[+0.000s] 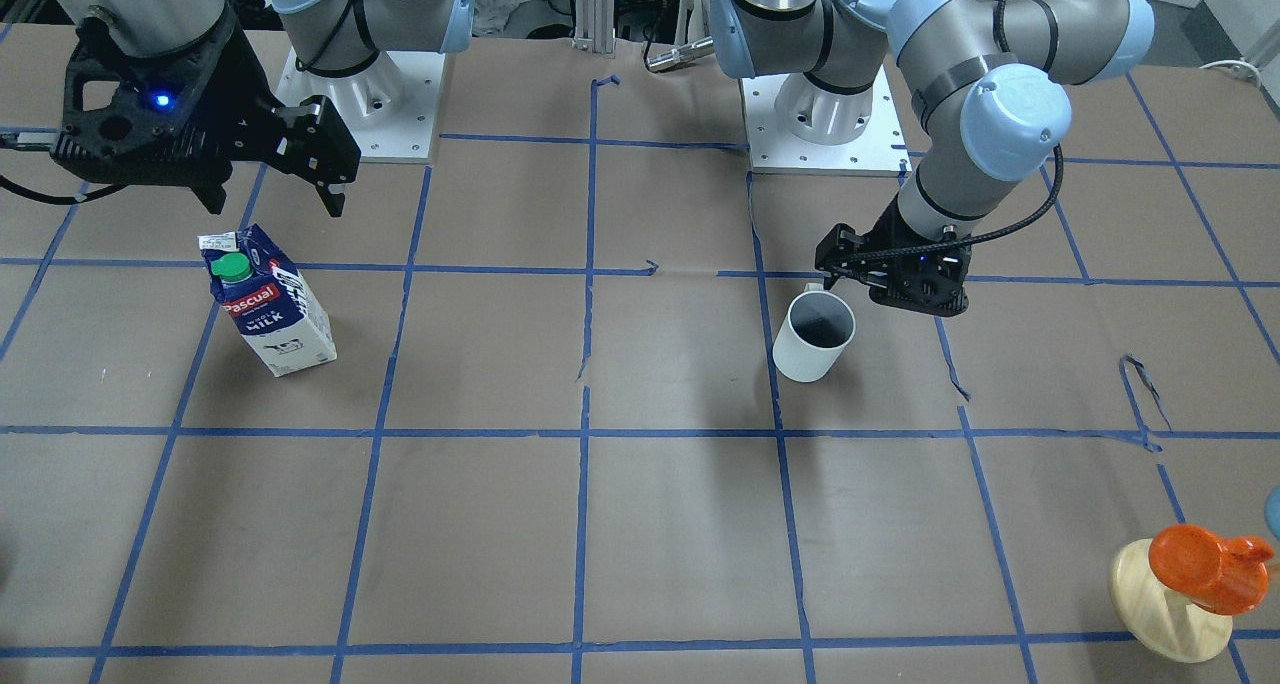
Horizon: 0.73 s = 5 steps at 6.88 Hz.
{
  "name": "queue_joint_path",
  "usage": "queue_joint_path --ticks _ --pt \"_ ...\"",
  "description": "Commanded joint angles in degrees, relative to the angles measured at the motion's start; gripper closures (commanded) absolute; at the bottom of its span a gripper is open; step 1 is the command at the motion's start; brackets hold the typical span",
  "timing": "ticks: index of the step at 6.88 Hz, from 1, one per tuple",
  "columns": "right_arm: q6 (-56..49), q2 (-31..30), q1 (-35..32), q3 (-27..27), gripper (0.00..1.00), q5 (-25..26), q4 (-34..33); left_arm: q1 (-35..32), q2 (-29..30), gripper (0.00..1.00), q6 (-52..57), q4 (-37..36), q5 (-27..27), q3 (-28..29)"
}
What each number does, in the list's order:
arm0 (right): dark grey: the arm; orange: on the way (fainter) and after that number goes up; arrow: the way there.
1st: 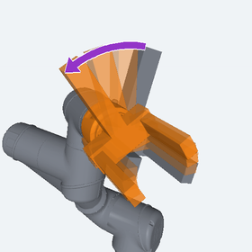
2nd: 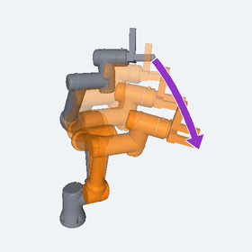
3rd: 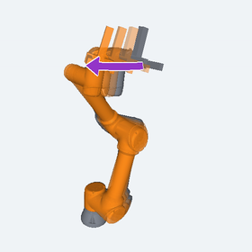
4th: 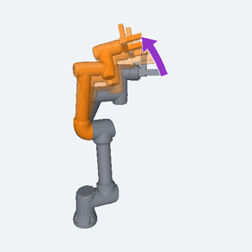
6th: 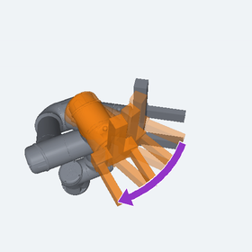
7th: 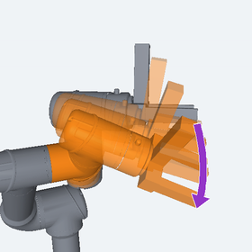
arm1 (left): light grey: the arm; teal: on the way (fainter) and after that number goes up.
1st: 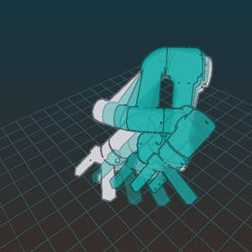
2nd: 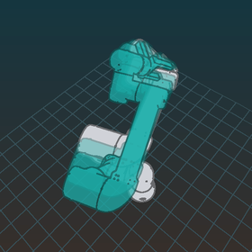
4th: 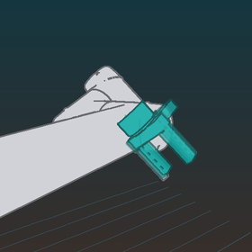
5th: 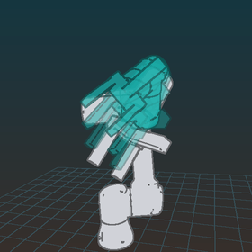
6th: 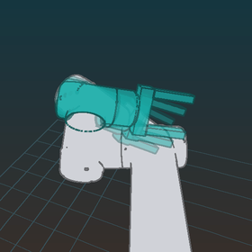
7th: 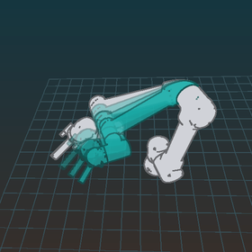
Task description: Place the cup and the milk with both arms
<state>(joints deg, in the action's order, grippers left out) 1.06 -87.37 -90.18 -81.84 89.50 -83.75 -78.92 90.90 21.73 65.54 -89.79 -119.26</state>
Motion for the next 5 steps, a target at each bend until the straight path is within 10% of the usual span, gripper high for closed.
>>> queue_joint_path --ticks 1,4,5 --pt "0.00 0.01 0.00 -0.16 0.00 -0.12 -0.01 0.00 1.20 0.03 -0.55 -2.86 0.41 -0.18" --pt "-0.09 0.10 0.00 -0.16 0.00 0.14 0.00 0.08 2.70 0.08 -1.51 -4.02 1.63 -0.70" --pt "-0.09 0.18 0.00 -0.16 0.00 0.14 -0.01 0.08 3.74 0.25 -1.87 -4.11 1.64 -0.62"
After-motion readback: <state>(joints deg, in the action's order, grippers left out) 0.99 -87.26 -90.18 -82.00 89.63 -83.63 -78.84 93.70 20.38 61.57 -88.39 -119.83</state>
